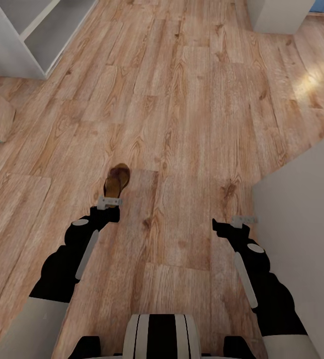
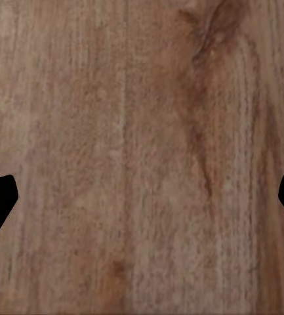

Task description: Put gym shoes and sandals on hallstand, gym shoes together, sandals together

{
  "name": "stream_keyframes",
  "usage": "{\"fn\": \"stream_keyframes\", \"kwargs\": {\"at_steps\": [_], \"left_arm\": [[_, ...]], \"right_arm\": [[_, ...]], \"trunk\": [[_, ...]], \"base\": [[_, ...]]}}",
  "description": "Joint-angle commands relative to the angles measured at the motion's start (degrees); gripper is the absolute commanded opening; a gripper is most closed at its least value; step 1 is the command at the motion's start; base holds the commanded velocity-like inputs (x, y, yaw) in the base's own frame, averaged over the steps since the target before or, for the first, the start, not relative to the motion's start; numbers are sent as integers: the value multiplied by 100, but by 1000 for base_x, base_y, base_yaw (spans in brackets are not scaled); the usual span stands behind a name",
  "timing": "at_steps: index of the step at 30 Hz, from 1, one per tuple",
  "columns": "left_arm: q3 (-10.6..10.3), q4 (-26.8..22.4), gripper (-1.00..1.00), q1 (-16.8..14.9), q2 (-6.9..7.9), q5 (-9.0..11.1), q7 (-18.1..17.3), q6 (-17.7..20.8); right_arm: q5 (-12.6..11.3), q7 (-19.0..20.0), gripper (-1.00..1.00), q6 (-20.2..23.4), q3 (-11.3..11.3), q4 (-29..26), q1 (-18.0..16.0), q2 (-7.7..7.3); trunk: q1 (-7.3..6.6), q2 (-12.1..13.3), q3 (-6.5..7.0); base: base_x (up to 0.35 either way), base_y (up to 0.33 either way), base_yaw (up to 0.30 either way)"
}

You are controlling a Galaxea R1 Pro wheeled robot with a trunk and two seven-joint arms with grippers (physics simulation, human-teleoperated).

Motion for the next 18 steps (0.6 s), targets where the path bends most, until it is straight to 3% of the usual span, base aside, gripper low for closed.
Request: {"fn": "stream_keyframes", "kwargs": {"at_steps": [1,4,5,8,13,18], "left_arm": [[-17,14,-100,-3,-24,66,16,189],[-20,37,-100,6,-32,137,15,242],[-20,106,-100,303,-34,169,10,235],[-20,113,-100,402,-35,166,14,230],[-20,116,-100,431,-35,173,15,233],[-20,122,-100,433,-35,176,15,233]], "right_arm": [[-48,-25,100,24,-3,-17,-2,3],[-52,-18,100,18,-8,-19,-2,3],[-46,-18,100,15,-4,-22,-2,3],[-44,-22,100,15,10,-27,-2,4],[-44,-31,100,15,521,-29,-2,2],[-44,-32,100,15,672,-29,-2,3]], "trunk": [[-1,-1,-3],[-1,-1,-3],[-1,-1,-3],[-1,-1,-3],[-1,-1,-3],[-6,1,41]], "base": [[0,0,0],[0,0,0],[0,0,0],[0,0,0],[0,0,0],[0,0,0]]}}
